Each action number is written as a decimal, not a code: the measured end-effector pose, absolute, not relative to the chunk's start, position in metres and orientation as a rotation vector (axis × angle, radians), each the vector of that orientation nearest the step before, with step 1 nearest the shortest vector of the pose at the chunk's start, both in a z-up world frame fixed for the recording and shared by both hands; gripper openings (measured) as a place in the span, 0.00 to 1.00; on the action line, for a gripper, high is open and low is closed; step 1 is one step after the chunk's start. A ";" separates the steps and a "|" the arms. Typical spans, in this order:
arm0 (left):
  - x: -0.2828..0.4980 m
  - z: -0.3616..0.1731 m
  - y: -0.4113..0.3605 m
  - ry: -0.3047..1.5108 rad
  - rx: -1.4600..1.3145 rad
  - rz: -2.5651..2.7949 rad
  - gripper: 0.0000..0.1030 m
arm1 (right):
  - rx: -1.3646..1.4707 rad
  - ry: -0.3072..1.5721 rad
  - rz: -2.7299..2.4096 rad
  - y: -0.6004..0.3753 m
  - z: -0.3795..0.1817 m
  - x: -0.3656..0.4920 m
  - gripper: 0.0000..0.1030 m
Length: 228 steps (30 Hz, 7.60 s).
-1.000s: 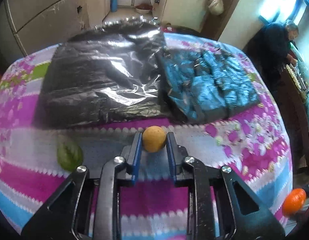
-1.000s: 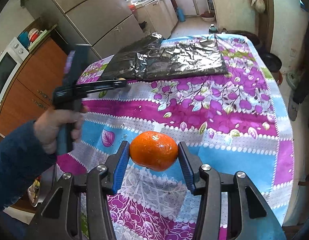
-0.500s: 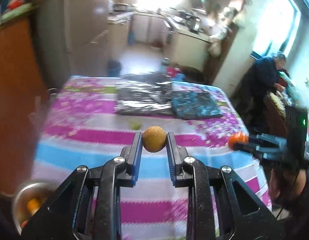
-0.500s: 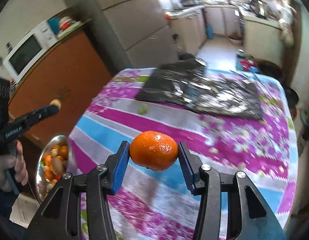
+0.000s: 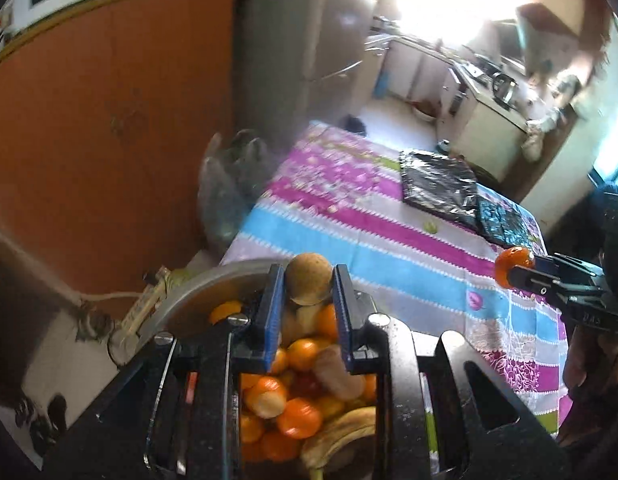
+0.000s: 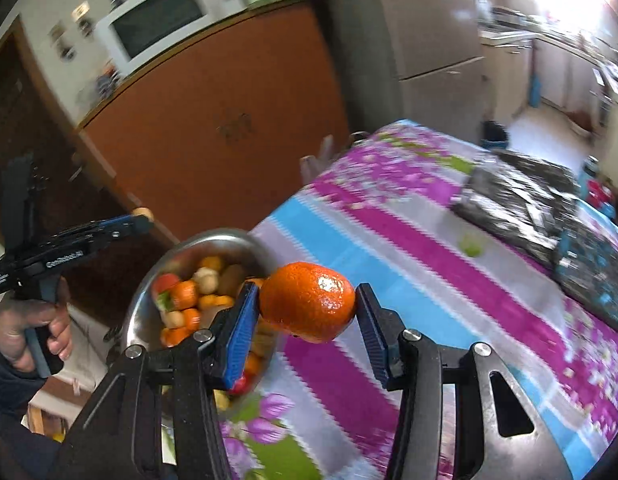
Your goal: Organize fruits
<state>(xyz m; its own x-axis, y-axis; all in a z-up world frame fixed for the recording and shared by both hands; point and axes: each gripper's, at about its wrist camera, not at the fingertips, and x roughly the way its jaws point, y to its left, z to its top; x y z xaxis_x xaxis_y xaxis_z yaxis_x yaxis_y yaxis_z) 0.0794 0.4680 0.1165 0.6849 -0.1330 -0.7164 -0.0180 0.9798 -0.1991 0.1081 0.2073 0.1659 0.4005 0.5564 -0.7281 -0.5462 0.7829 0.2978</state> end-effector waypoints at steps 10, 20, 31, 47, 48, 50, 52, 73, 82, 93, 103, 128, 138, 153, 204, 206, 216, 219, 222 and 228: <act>0.063 0.076 0.498 0.922 -0.254 -0.085 0.24 | -0.055 0.994 0.823 0.300 0.139 0.108 0.51; 0.064 0.068 0.501 0.947 -0.243 -0.138 0.24 | -0.079 1.033 0.832 0.334 0.122 0.118 0.51; 0.064 0.061 0.504 0.967 -0.249 -0.160 0.24 | -0.075 1.069 0.821 0.341 0.109 0.122 0.51; 0.065 0.058 0.507 0.978 -0.251 -0.155 0.24 | -0.077 1.082 0.818 0.346 0.100 0.126 0.51; 0.064 0.057 0.507 0.980 -0.251 -0.155 0.24 | -0.078 1.084 0.817 0.347 0.099 0.126 0.51; 0.065 0.056 0.507 0.985 -0.249 -0.154 0.24 | -0.078 1.088 0.815 0.347 0.096 0.127 0.51; 0.065 0.055 0.506 0.988 -0.248 -0.155 0.24 | -0.077 1.095 0.812 0.347 0.094 0.128 0.51; 0.071 0.045 0.502 1.033 -0.243 -0.150 0.25 | -0.077 1.138 0.810 0.352 0.077 0.133 0.53; 0.073 0.054 0.504 0.996 -0.245 -0.106 0.59 | -0.042 1.038 0.770 0.330 0.107 0.130 0.61; 0.063 0.107 0.370 0.842 -0.016 -0.479 0.62 | -0.032 0.906 0.405 0.178 0.116 0.100 0.77; 0.062 0.020 0.236 1.039 0.061 -0.682 0.65 | 0.008 1.101 0.111 0.032 0.040 0.037 0.80; 0.044 -0.051 0.189 0.838 0.243 -0.538 1.00 | -0.072 0.962 0.062 0.007 -0.012 -0.006 1.00; 0.044 -0.050 0.190 0.838 0.242 -0.536 1.00 | -0.071 0.961 0.062 0.005 -0.012 -0.003 1.00; 0.044 -0.050 0.190 0.837 0.241 -0.535 1.00 | -0.070 0.961 0.063 0.005 -0.012 -0.004 1.00; 0.044 -0.049 0.190 0.836 0.241 -0.534 1.00 | -0.074 0.961 0.077 0.005 -0.012 -0.001 1.00; 0.043 -0.049 0.190 0.835 0.241 -0.534 1.00 | -0.074 0.960 0.077 0.005 -0.012 -0.001 1.00; 0.044 -0.049 0.190 0.836 0.241 -0.534 1.00 | -0.073 0.960 0.077 0.005 -0.012 -0.001 1.00; 0.044 -0.049 0.190 0.836 0.241 -0.534 1.00 | -0.073 0.960 0.077 0.005 -0.012 -0.001 1.00; 0.044 -0.049 0.191 0.836 0.241 -0.534 1.00 | -0.072 0.959 0.079 0.005 -0.012 -0.001 1.00; 0.043 -0.049 0.191 0.835 0.241 -0.534 1.00 | -0.072 0.959 0.079 0.005 -0.012 -0.001 1.00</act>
<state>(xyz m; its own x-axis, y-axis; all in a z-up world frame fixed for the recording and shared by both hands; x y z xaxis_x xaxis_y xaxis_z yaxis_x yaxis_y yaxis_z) 0.0434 0.1907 -0.0495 0.5497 -0.3537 -0.7568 0.5380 0.8429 -0.0031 -0.0013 0.0048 -0.0121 0.5716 0.0352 -0.8197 -0.0988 0.9948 -0.0263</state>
